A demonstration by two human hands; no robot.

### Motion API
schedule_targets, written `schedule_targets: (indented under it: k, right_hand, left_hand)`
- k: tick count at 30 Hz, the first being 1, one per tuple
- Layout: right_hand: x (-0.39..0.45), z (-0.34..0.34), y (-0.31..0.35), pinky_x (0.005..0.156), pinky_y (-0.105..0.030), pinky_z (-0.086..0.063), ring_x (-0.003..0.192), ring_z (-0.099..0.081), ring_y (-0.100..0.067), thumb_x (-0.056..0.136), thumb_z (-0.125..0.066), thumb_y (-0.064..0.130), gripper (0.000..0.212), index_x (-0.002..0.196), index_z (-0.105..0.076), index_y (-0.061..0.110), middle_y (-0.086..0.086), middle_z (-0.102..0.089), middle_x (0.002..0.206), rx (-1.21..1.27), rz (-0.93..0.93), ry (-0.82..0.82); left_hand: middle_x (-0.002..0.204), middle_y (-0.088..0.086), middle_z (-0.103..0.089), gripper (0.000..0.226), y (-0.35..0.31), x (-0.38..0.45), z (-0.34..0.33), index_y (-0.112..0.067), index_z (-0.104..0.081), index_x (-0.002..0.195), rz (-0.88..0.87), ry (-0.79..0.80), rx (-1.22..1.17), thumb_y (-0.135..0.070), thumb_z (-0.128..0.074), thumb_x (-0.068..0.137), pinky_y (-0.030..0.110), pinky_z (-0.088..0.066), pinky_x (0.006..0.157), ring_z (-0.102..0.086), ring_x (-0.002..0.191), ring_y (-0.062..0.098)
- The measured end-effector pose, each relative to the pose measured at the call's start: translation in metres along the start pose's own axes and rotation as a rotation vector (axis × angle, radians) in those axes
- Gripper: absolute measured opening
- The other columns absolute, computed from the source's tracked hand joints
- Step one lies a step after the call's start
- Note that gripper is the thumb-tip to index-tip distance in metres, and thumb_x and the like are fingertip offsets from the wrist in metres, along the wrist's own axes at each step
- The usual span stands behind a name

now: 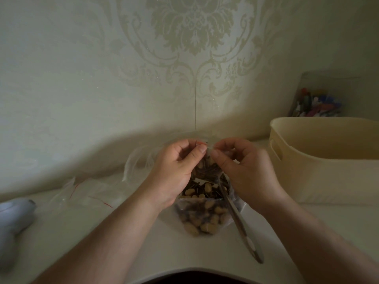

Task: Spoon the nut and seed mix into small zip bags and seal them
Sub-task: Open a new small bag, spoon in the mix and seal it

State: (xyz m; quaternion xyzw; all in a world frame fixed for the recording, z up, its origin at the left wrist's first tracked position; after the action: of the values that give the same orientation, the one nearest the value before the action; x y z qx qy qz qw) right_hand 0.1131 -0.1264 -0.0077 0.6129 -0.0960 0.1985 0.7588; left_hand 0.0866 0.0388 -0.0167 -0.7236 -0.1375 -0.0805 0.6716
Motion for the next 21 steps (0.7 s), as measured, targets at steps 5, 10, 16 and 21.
schedule_targets:
  k: [5, 10, 16, 21]
  right_hand:
    - [0.0, -0.001, 0.003, 0.061, -0.018, -0.054, 0.07, -0.068, -0.008, 0.094, -0.076, 0.026, 0.005, 0.09, -0.073, 0.028, 0.008, -0.074, 0.08, -0.02, 0.024, -0.002]
    - [0.0, 0.0, 0.005, 0.062, -0.016, -0.052, 0.07, -0.066, -0.002, 0.093, -0.077, 0.024, 0.008, 0.09, -0.072, 0.03, 0.016, -0.072, 0.08, -0.03, 0.041, 0.004]
    - [0.002, 0.006, 0.0, 0.064, -0.035, -0.059, 0.066, -0.064, -0.011, 0.094, -0.076, 0.029, 0.006, 0.088, -0.074, 0.03, 0.004, -0.072, 0.077, -0.032, 0.012, -0.023]
    - [0.0, 0.005, 0.004, 0.064, -0.041, -0.057, 0.066, -0.064, -0.019, 0.095, -0.074, 0.029, 0.008, 0.087, -0.072, 0.029, 0.001, -0.07, 0.076, -0.05, 0.057, -0.015]
  left_hand:
    - [0.088, 0.004, -0.076, 0.012, 0.002, 0.001, -0.001, -0.012, -0.076, 0.099, -0.017, 0.006, 0.029, -0.01, -0.064, 0.101, 0.03, -0.059, 0.082, -0.069, 0.084, 0.017]
    - [0.088, -0.003, -0.075, 0.012, -0.002, 0.002, 0.005, -0.024, -0.077, 0.099, -0.084, 0.005, 0.14, -0.016, -0.068, 0.101, 0.031, -0.055, 0.081, -0.067, 0.082, 0.012]
    - [0.092, 0.0, -0.075, 0.009, -0.005, 0.001, 0.008, -0.021, -0.076, 0.101, -0.102, -0.018, 0.133, -0.019, -0.068, 0.1, 0.03, -0.057, 0.086, -0.069, 0.089, 0.014]
    - [0.1, 0.001, -0.078, 0.023, -0.005, 0.0, 0.005, -0.019, -0.076, 0.109, -0.068, 0.002, 0.055, -0.03, -0.078, 0.089, 0.026, -0.057, 0.086, -0.073, 0.098, 0.015]
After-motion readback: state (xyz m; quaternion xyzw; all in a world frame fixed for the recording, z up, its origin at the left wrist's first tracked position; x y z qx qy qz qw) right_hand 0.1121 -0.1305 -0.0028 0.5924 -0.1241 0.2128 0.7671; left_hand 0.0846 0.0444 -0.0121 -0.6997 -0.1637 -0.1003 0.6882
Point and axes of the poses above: each hand's wrist, its own x-axis towards the middle knuckle, its own z-axis out of the back of the hand, y = z × x, the point moved 6 cm from there along x, towards the middle knuckle
